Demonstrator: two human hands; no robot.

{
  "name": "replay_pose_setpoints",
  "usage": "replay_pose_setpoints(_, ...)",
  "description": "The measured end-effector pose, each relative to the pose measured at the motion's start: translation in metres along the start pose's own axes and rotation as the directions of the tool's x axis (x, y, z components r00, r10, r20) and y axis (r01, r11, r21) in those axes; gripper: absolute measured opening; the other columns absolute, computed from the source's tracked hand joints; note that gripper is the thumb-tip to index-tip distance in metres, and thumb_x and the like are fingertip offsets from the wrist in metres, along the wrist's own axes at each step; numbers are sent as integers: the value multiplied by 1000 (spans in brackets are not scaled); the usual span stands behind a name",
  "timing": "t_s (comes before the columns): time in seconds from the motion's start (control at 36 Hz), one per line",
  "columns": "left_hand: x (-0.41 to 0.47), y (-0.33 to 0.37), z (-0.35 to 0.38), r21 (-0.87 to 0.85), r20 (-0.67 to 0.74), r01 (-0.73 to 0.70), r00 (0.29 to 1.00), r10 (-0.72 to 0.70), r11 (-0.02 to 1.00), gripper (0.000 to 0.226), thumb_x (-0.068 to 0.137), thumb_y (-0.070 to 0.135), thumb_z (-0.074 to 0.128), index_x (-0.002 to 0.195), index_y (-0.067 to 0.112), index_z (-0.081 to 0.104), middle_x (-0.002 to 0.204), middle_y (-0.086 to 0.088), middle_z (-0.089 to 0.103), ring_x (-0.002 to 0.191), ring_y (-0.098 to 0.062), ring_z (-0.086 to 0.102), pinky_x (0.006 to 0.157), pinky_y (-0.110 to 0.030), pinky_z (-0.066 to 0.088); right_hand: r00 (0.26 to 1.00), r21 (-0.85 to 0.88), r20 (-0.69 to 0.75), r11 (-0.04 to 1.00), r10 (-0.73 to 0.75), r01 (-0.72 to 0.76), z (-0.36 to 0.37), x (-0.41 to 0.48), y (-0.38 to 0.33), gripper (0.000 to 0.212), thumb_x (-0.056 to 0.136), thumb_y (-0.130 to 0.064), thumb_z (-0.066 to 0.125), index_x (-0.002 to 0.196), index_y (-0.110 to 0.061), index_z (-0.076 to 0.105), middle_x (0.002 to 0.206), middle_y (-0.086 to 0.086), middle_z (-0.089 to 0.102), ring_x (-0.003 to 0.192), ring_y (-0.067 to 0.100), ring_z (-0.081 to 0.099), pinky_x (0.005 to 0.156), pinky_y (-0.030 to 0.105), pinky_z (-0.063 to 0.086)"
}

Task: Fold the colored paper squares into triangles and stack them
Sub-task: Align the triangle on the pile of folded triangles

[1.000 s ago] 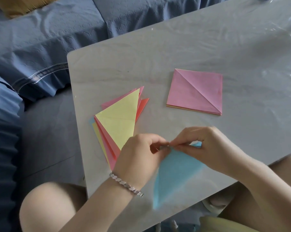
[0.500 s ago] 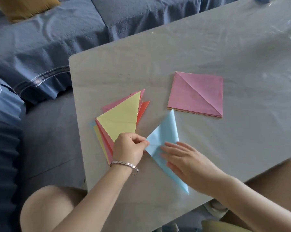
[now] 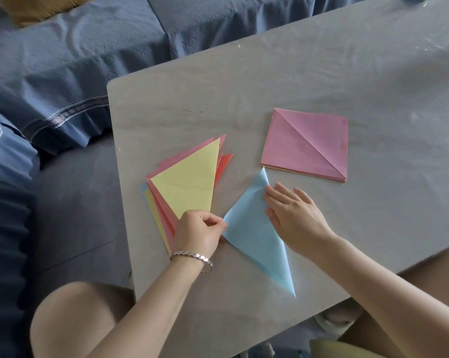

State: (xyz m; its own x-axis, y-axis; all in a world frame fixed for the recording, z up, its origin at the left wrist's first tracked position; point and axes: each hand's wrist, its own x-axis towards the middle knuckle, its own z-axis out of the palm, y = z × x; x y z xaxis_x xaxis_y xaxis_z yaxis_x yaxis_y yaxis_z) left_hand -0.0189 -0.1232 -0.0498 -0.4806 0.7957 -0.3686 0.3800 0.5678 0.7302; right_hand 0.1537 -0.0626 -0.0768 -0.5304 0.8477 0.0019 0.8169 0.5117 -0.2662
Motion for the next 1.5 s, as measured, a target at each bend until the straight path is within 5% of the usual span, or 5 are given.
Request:
replay_pose_setpoints(0.11, 1, -2, 0, 20, 7, -7, 1000, 7, 1000, 15, 75, 10, 70, 62, 18, 69, 64, 7, 68, 65, -16, 67, 68, -32, 56, 998, -26, 64, 1000, 2, 0, -3, 19, 6, 41, 101, -25, 29, 139, -14, 39, 150, -7, 30, 143, 14, 14, 112, 30, 8)
replay_pose_setpoints(0.31, 1, -1, 1, 16, 4, -2, 1000, 2, 1000, 12, 74, 11, 71, 64, 17, 69, 63, 5, 67, 65, -19, 65, 66, -28, 53, 1000, 11, -24, 1000, 2, -2, 0, 36, 10, 35, 96, -15, 43, 129, -6, 51, 141, 2, 45, 134, 22, 33, 108, 29, 19)
replay_pose_setpoints(0.56, -2, 3, 1, 7, -15, -1, 1000, 1, 1000, 22, 74, 6, 70, 56, 18, 66, 63, 5, 67, 66, -24, 67, 71, -38, 57, 994, -16, 112, 1000, -3, 4, 2, 34, 22, 54, 99, -38, 32, 148, -19, 17, 156, -8, 10, 143, 14, 5, 112, 25, -2)
replay_pose_setpoints(0.86, -2, 1, 2, -3, -20, -3, 1000, 2, 1000, 26, 75, 6, 70, 55, 20, 62, 59, 5, 65, 64, -22, 67, 72, -40, 57, 953, 57, 270, 991, -135, 125, -12, 5, 35, 77, 83, -55, 54, 146, -24, 22, 156, -7, 1, 143, 14, -8, 113, 27, -4)
replay_pose_setpoints(1.5, -3, -4, 5, -3, -42, -25, 999, 25, 1000, 25, 77, 8, 68, 58, 22, 61, 65, 6, 65, 65, -21, 66, 71, -40, 56, 841, -115, 518, 962, -153, 246, -22, -44, 14, 141, 54, -80, 61, 145, -2, -14, 149, 11, -31, 128, 15, -38, 112, 39, -16)
